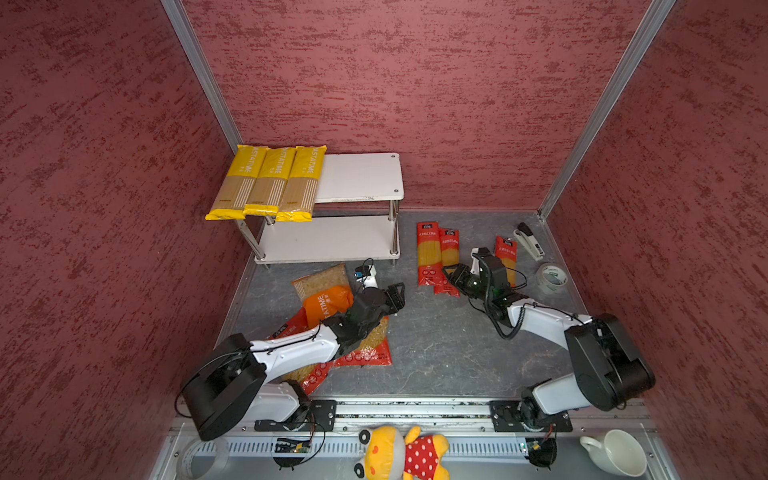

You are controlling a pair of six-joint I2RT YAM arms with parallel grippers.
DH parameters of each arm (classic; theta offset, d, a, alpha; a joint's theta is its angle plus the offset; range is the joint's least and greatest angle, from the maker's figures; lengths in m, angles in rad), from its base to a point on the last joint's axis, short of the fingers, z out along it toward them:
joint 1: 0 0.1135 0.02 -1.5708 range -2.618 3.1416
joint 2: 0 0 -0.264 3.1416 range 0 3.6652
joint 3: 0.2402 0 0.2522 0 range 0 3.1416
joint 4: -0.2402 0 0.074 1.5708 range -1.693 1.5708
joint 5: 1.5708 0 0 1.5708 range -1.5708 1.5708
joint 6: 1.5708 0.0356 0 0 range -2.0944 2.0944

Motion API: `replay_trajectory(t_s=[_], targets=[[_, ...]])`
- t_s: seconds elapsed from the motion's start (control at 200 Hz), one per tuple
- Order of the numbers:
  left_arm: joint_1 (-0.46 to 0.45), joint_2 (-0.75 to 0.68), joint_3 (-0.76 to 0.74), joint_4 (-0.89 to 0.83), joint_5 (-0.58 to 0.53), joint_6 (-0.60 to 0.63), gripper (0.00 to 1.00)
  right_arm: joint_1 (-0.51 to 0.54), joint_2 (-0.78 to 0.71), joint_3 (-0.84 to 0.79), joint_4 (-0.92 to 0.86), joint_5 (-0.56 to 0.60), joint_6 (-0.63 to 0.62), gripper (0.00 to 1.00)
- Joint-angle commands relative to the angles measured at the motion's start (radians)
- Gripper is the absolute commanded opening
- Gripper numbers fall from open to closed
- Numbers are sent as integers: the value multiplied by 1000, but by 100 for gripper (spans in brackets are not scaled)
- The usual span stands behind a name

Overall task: Place and organize the pasta boxes and bags onto the shelf
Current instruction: 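Withdraw the left gripper while the right gripper reaches toward red spaghetti packs, then grasp a red spaghetti pack with the right gripper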

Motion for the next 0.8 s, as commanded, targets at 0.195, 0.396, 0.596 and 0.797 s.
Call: replay_trajectory(t_s=[0.195,0.396,0.596,0.797], targets=[[-40,91,32,19,26,28,73,-11,182,254,-228,-16,-248,42],[-41,33,-5,-16,-19,29,73,-29,300,367,-295,-2,-281,45],[-33,27,-21,-20,-38,25,73,-33,373,400,-315,-18,-284,48],[-34,44,-10,-17,-17,22,74,-33,436,398,-284,-47,-268,46]])
